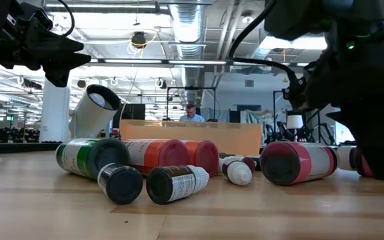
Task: Pick & Place food coloring
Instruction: Put the big pink food coloring bottle into the orange bin
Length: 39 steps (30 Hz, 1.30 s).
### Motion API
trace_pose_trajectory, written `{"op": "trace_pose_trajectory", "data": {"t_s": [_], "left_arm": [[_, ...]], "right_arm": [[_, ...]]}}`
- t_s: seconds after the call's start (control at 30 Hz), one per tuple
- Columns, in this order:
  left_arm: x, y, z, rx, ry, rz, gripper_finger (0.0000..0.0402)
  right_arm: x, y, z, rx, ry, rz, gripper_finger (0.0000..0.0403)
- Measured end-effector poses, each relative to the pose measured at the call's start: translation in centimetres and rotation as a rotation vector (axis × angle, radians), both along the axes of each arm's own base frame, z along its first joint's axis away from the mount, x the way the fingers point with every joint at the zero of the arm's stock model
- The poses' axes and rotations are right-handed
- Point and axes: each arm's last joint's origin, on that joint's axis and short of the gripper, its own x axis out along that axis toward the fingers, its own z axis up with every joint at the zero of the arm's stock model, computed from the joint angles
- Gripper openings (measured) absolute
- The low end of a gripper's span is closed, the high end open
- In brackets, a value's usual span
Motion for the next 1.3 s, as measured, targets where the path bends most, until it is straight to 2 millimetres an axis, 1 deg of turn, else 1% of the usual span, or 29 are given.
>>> {"op": "trace_pose_trajectory", "data": {"t_s": [0.3,0.43,0.57,0.67,0.77,0.9,0.97,1.1,1.2,1.3], "left_arm": [[0.0,0.0,0.0,0.000,0.000,0.000,0.0160],[0.0,0.0,0.0,0.000,0.000,0.000,0.0160],[0.0,0.0,0.0,0.000,0.000,0.000,0.0160],[0.0,0.0,0.0,0.000,0.000,0.000,0.0160],[0.0,0.0,0.0,0.000,0.000,0.000,0.0160],[0.0,0.0,0.0,0.000,0.000,0.000,0.0160],[0.0,0.0,0.0,0.000,0.000,0.000,0.0160],[0.0,0.0,0.0,-0.004,0.000,0.000,0.0160],[0.0,0.0,0.0,-0.005,-0.001,0.000,0.0160],[0.0,0.0,0.0,-0.005,-0.001,0.002,0.0160]], "right_arm": [[0.3,-0.7,0.0,0.053,0.014,0.047,0.0182],[0.3,-0.7,0.0,0.046,0.011,0.052,0.0169],[0.1,-0.7,0.0,-0.008,0.006,0.037,0.0137],[0.0,-0.4,0.1,-0.053,-0.012,0.040,0.0123],[-0.2,0.0,0.2,-0.088,-0.029,0.047,0.0123],[-0.1,0.6,0.8,-0.163,-0.062,0.068,0.0129],[0.1,0.8,1.3,-0.201,-0.077,0.079,0.0129],[0.4,0.9,3.1,-0.277,-0.126,0.085,0.0125],[0.1,0.7,5.2,-0.350,-0.186,0.078,0.0124],[0.1,0.6,7.7,-0.439,-0.341,0.068,0.0125]]}}
